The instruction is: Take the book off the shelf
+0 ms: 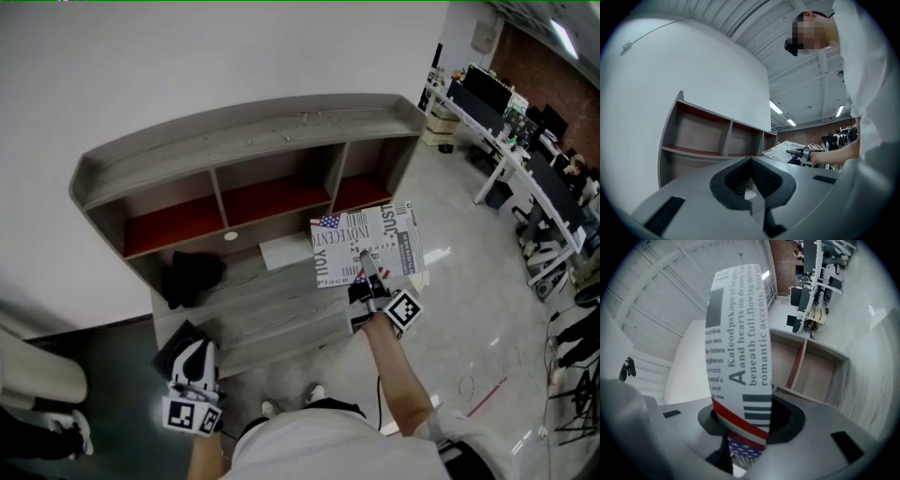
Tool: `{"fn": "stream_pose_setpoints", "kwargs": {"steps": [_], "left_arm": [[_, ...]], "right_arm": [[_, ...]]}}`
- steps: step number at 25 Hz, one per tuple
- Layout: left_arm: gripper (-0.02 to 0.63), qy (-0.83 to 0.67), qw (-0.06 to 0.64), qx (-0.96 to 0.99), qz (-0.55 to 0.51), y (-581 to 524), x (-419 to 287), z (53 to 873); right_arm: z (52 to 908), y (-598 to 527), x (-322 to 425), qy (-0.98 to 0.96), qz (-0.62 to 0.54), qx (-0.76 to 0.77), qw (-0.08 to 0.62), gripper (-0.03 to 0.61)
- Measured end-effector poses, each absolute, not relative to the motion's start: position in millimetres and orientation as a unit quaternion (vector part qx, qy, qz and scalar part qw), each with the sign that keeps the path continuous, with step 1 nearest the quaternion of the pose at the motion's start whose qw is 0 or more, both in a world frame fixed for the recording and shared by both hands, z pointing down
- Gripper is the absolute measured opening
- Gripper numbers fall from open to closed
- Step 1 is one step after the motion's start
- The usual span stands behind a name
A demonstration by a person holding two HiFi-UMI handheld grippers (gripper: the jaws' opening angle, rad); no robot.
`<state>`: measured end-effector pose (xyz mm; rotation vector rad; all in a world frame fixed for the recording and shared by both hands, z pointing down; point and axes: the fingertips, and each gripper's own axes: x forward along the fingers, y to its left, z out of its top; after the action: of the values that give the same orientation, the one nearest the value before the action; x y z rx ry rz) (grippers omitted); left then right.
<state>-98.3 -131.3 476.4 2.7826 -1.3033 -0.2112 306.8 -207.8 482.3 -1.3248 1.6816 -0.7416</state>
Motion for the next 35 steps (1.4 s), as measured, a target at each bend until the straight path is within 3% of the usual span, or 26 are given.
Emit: {"fn": "stream_pose_setpoints", "kwargs": {"steps": [12, 22, 27, 32, 35], "left_arm": [[0.015, -0.423, -0.005, 0.903, -0.071, -169, -101, 455], [0.015, -0.430, -0.009, 0.900, -0.075, -178, -100, 448], [0.015, -0.446, -0.011, 0.892, -0.077, -178, -111, 445], [0.015, -0.470, -0.005, 0.879, -0.075, -171, -129, 450], [0.015, -0.484, 0.001, 0.872, -0.069, -163, -141, 455]], "right_arm": [[451, -172, 347, 0.723, -0.237, -0.555, 0.335, 0.164], [455, -141, 332, 0.744, -0.201, -0.575, 0.273, 0.164], [467, -128, 326, 0.759, -0.148, -0.610, 0.173, 0.164], [467, -126, 302, 0.765, -0.145, -0.602, 0.176, 0.166], [470, -127, 284, 0.782, -0.143, -0.589, 0.144, 0.166]]}}
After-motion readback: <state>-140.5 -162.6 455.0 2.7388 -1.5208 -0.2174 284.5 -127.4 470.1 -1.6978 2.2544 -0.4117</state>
